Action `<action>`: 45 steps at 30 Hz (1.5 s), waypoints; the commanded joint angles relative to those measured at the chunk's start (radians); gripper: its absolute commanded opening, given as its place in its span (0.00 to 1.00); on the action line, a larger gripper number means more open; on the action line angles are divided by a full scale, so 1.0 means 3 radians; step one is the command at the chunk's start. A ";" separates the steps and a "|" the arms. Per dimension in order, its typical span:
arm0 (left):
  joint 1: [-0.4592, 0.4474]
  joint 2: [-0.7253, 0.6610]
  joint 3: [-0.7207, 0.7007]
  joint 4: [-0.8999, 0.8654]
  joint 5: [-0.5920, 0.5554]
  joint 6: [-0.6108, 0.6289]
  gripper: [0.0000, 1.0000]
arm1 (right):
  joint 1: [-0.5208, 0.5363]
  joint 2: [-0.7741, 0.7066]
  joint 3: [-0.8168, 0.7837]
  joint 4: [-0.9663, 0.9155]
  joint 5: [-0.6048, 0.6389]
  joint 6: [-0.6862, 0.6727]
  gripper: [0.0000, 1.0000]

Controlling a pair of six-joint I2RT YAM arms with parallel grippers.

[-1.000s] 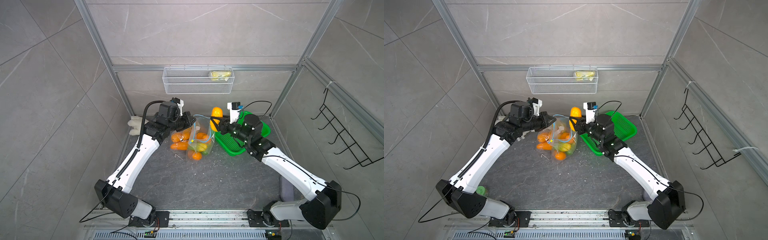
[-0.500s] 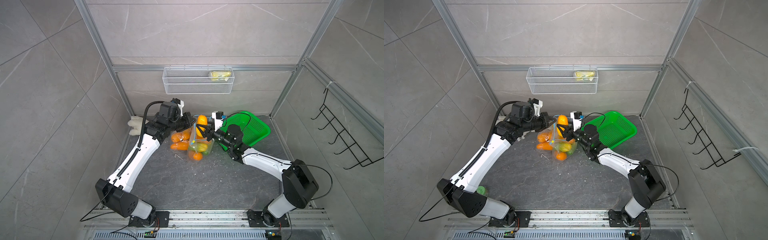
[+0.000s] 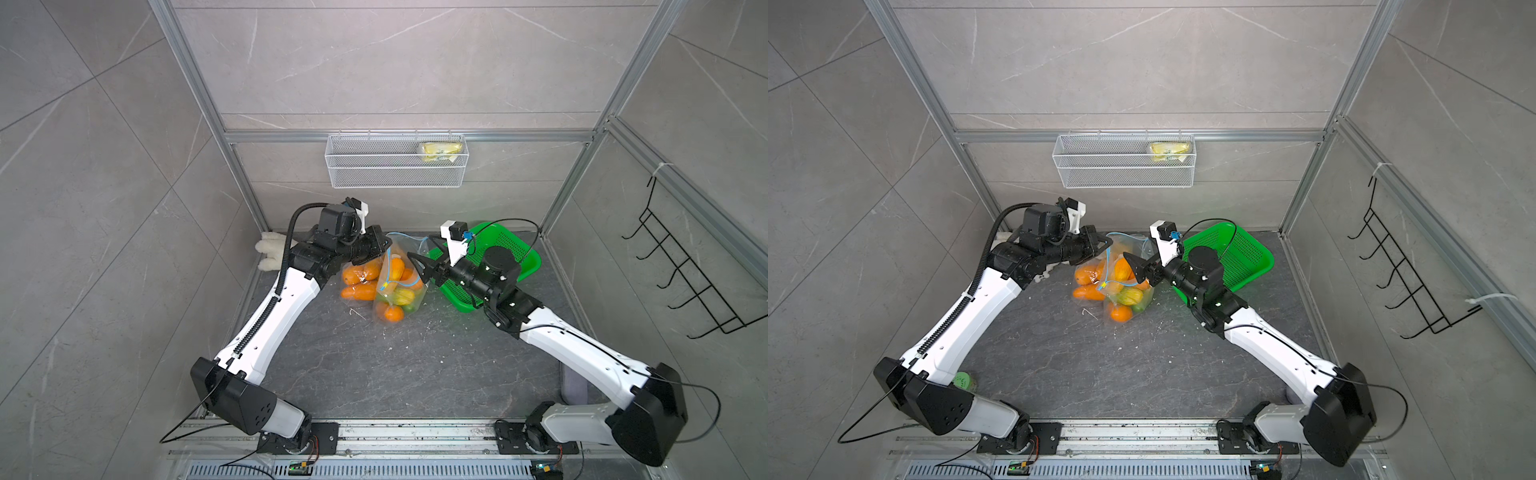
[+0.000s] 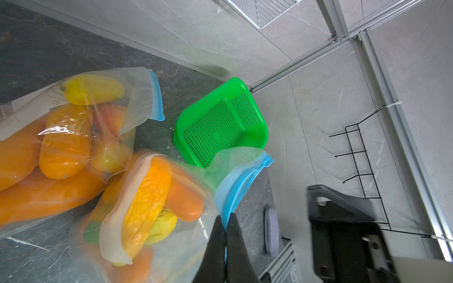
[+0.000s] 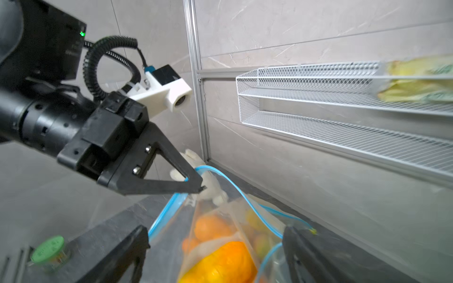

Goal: Place the mango in a zip-top bag and seal the zipper
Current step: Place the mango in the zipper food storage bag, then zip the zipper on the zipper food storage bag.

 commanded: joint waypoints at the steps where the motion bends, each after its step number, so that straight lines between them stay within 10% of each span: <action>1: 0.0022 -0.0156 0.0046 0.0186 0.0132 0.0225 0.00 | -0.0080 -0.0037 0.0341 -0.1250 0.0272 -0.1022 0.88; 8: 0.0019 -0.0369 -0.0370 0.0267 0.0443 0.0466 0.00 | -0.0540 -0.0221 0.0028 -0.1329 -0.0633 -0.2620 0.94; 21: 0.0019 -0.0241 -0.0249 -0.0075 0.1046 0.1071 0.00 | -0.0734 0.0380 0.0052 -0.0787 -0.1686 -0.3195 0.93; 32: 0.0032 -0.0167 -0.0085 -0.0029 0.1358 0.1080 0.00 | -0.0736 0.0456 0.0145 -0.1010 -0.1845 -0.3193 0.22; 40: 0.0209 -0.0444 -0.0387 0.0386 0.1110 0.0911 0.69 | -0.0855 0.0252 0.0133 -0.1087 -0.1570 -0.2399 0.00; 45: 0.0226 -0.1115 -0.1223 0.1315 0.0946 0.1138 0.82 | -0.0927 0.0130 0.0172 -0.1324 -0.1209 -0.1781 0.00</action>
